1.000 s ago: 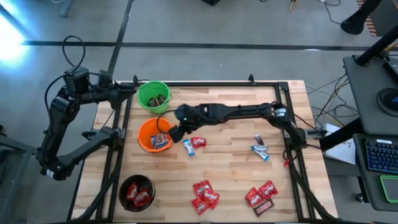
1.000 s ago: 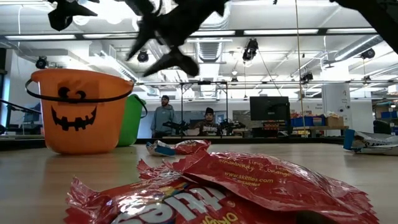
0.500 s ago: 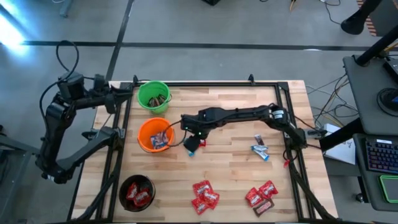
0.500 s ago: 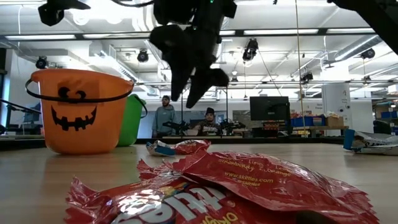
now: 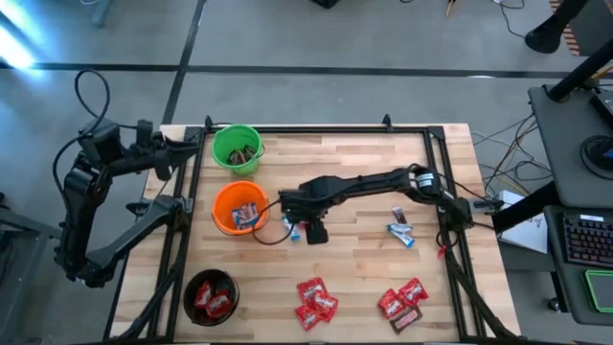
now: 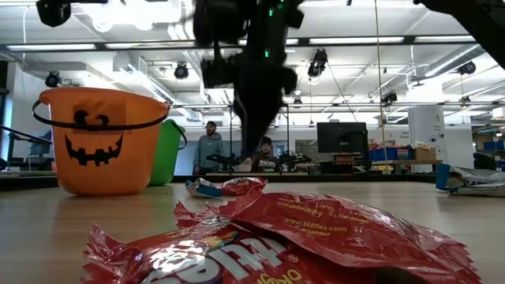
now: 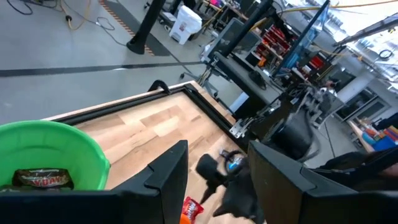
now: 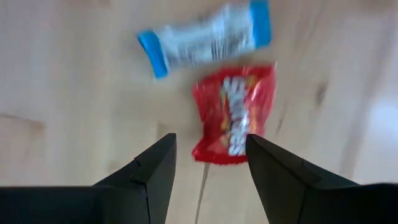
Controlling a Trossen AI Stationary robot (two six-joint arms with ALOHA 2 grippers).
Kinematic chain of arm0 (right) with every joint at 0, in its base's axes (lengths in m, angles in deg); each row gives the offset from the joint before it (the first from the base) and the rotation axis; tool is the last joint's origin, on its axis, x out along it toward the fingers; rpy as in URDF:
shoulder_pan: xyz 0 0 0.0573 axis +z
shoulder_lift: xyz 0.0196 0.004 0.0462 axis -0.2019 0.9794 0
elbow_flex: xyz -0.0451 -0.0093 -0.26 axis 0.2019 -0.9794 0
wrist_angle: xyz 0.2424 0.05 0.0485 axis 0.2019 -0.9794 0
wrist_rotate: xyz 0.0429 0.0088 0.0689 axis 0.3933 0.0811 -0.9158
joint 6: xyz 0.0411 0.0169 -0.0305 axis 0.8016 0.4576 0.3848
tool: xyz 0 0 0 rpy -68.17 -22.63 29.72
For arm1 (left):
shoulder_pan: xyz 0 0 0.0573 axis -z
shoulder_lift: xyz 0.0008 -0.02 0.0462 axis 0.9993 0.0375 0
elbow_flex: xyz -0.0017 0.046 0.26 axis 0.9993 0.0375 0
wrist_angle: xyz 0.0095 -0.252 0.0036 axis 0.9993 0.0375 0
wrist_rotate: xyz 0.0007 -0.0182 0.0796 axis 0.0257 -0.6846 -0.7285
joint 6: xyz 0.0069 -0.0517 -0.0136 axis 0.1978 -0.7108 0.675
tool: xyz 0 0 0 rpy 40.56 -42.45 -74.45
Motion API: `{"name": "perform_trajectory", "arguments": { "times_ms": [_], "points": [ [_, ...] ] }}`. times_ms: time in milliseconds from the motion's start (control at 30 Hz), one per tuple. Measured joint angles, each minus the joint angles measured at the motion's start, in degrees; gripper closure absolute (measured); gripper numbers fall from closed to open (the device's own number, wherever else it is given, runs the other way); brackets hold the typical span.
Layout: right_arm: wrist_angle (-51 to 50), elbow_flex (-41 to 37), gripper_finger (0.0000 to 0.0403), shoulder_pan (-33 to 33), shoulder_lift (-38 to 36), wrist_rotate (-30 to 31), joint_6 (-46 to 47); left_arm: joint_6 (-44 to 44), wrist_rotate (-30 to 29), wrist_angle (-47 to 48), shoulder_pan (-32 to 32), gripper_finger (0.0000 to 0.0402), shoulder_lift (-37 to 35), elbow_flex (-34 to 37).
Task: Organize candy in baskets
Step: Put the red candy into the black bucket
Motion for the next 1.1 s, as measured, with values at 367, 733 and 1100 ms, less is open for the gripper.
{"name": "perform_trajectory", "arguments": {
  "times_ms": [367,733,1100],
  "points": [
    [0.7,-0.8,0.0216,-0.1,3.7,4.1,4.2,0.0,0.0,0.3,0.0,0.0251,-0.8,0.0],
    [1.2,-0.4,0.0216,-0.3,8.4,1.8,6.4,0.2,0.0,0.3,0.0,0.0251,-0.8,0.0],
    [1.0,-0.6,0.0327,-0.2,8.0,1.1,15.4,0.2,0.0,0.3,0.0,0.0251,-0.8,0.0]
  ]
}}
